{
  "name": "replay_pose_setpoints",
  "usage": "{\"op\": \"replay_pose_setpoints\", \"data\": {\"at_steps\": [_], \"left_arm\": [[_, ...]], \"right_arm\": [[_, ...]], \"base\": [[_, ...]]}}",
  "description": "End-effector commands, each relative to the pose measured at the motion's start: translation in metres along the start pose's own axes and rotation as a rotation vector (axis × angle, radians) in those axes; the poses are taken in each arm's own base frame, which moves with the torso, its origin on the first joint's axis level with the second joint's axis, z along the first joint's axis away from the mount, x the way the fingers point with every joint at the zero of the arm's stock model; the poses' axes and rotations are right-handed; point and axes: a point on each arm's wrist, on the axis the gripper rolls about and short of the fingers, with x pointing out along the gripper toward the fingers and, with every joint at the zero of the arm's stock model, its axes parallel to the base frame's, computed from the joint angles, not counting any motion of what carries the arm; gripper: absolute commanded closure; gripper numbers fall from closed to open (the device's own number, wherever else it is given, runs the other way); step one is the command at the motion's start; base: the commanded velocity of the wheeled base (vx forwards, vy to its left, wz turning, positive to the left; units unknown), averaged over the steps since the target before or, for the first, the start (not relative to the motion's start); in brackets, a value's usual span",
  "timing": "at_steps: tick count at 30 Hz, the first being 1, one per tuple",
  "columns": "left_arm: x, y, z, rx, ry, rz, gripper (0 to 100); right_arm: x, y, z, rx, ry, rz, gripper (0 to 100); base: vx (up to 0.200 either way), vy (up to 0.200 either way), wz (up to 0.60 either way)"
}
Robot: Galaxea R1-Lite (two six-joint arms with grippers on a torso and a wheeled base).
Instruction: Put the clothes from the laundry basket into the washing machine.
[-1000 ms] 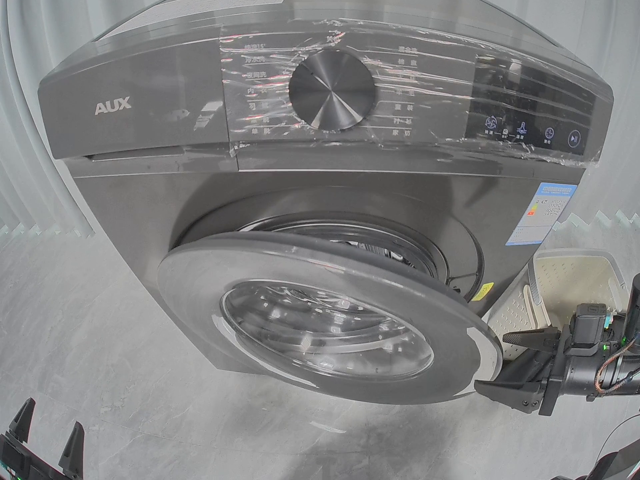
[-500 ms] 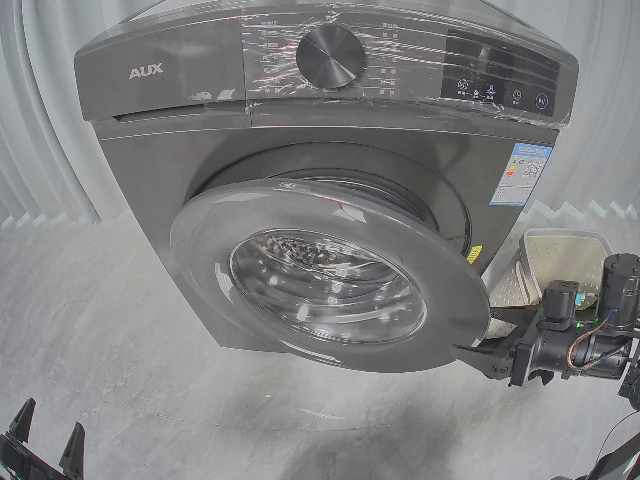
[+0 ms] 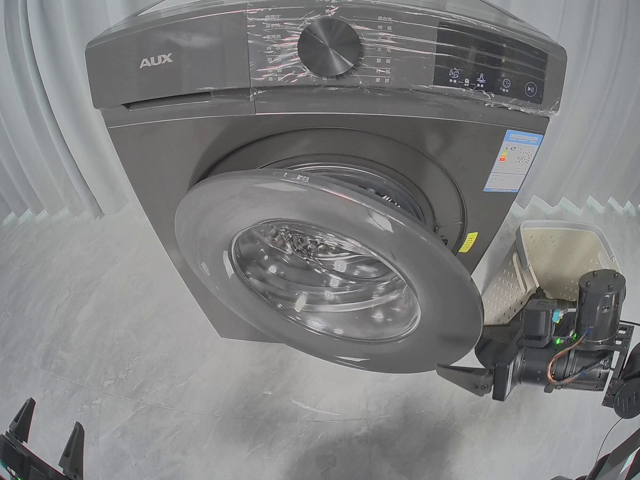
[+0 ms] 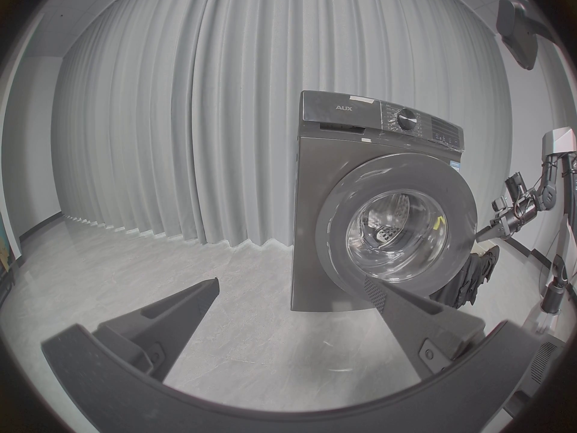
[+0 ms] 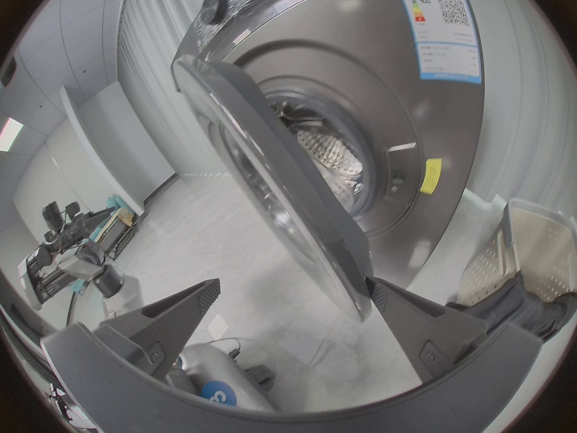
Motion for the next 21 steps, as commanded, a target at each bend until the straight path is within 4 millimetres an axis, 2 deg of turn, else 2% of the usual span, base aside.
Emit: {"op": "replay_pose_setpoints", "data": {"at_steps": [1, 7, 13, 18, 21], "left_arm": [[0.0, 0.0, -0.005, 0.0, -0.003, 0.0, 0], [0.0, 0.0, -0.005, 0.0, -0.003, 0.0, 0], [0.0, 0.0, -0.005, 0.001, -0.001, 0.001, 0], [0.0, 0.0, -0.005, 0.001, -0.001, 0.001, 0], [0.0, 0.0, -0.005, 0.001, -0.001, 0.001, 0]], "right_arm": [[-0.01, 0.012, -0.009, -0.018, 0.014, 0.048, 0], [-0.025, 0.018, -0.005, -0.03, -0.042, 0.069, 0], [-0.054, 0.021, 0.008, -0.013, -0.167, 0.094, 0], [-0.055, 0.008, 0.021, 0.012, -0.217, 0.016, 0], [-0.045, -0.01, 0.03, 0.041, -0.218, -0.075, 0]], "base": [[0.0, 0.0, 0.0], [0.0, 0.0, 0.0], [0.0, 0.0, 0.0], [0.0, 0.0, 0.0], [0.0, 0.0, 0.0]]}}
